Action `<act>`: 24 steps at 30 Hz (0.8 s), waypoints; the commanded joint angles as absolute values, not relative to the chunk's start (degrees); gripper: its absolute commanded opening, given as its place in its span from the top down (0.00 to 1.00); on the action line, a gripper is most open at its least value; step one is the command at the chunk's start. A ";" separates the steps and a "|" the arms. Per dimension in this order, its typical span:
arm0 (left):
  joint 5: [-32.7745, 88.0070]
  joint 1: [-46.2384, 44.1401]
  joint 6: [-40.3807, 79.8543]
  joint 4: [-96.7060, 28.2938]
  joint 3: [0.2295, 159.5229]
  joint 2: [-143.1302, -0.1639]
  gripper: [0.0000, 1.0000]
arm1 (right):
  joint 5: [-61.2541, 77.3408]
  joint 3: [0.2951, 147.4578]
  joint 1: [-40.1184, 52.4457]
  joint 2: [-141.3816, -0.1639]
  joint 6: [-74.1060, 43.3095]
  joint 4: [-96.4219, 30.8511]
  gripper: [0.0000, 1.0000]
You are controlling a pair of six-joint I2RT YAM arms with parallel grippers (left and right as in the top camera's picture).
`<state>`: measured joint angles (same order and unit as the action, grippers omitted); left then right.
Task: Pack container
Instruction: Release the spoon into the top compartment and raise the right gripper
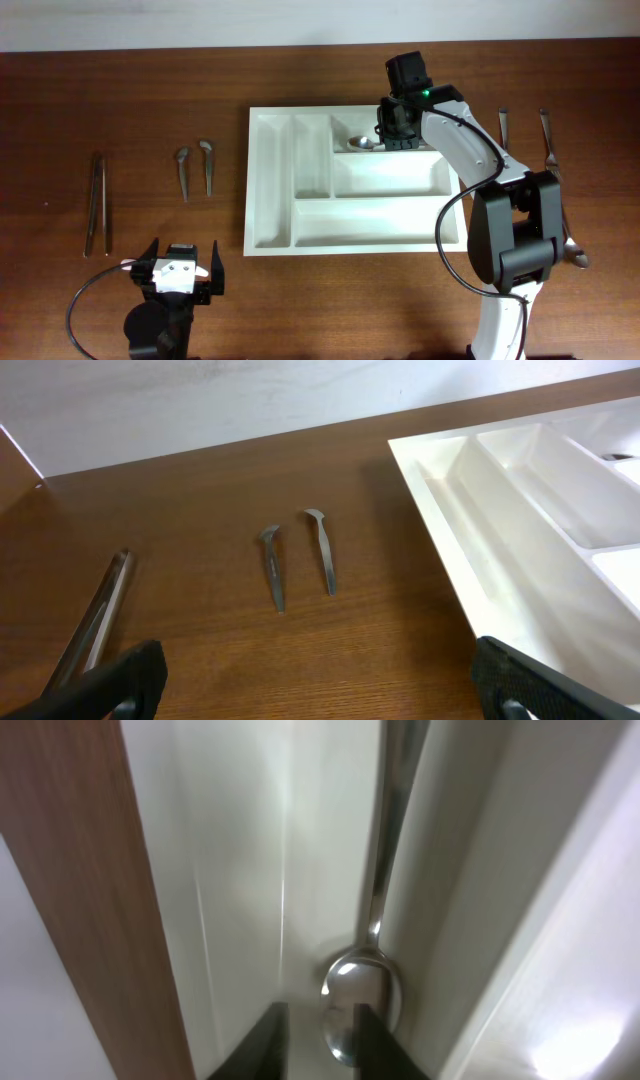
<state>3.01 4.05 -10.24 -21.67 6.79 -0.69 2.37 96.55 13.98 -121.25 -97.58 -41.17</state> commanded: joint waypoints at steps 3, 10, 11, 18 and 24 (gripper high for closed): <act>3.62 4.29 -9.76 -21.50 6.46 -0.34 0.01 | 0.86 97.54 12.71 -122.61 -86.28 -40.88 0.36; 3.62 4.29 -9.76 -21.50 6.46 -0.34 0.01 | 0.84 103.28 8.29 -122.50 -62.61 -40.95 0.11; 3.62 4.29 -9.76 -21.50 6.46 -0.34 0.01 | 0.78 105.32 7.66 -122.50 -57.21 -41.23 0.05; 3.62 4.29 -9.76 -21.50 6.46 -0.34 0.01 | -1.32 126.13 2.72 -122.50 -22.65 -53.43 0.01; 3.62 4.29 -9.76 -21.50 6.46 -0.34 0.01 | -1.41 141.49 -3.22 -122.50 11.11 -75.11 0.01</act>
<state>3.01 4.05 -10.24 -21.65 6.79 -0.69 -0.23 136.51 -0.30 -122.89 -14.06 -68.93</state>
